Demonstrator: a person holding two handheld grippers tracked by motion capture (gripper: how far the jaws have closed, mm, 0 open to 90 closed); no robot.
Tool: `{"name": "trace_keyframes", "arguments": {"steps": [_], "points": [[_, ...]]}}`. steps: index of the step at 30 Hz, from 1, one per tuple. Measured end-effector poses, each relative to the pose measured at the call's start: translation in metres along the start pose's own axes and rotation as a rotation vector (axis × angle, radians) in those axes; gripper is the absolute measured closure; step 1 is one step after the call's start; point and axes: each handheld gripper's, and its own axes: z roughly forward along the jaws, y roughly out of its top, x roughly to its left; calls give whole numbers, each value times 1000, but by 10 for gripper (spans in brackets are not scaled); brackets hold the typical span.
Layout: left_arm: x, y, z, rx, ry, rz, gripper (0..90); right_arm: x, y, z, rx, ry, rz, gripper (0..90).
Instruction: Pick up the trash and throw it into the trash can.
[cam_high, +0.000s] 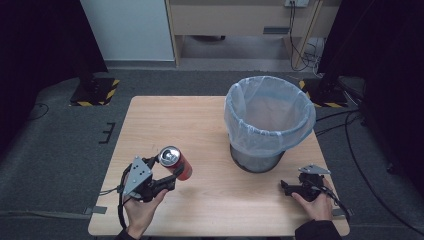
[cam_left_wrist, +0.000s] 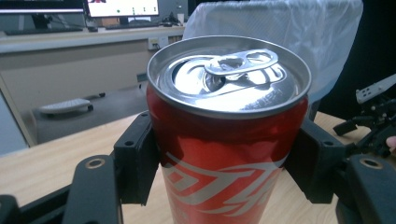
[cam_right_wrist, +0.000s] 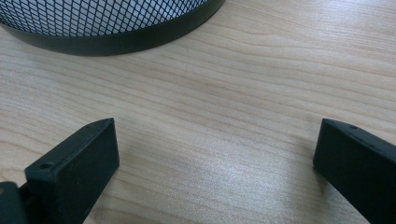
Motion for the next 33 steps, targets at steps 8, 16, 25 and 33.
{"name": "trace_keyframes", "arguments": {"steps": [8, 16, 25, 33], "points": [[-7, 22, 12, -55, -20, 5, 332, 0, 0, 0, 0, 0, 0, 4], [-16, 36, 26, -94, -40, 9, 332, 0, 0, 0, 0, 0, 0, 4], [-24, 57, 37, -141, -47, 17, 332, 0, 0, 0, 0, 0, 1, 5], [-29, 75, 44, -189, -48, 23, 332, 0, 0, 0, 0, 0, 0, 4]]}}
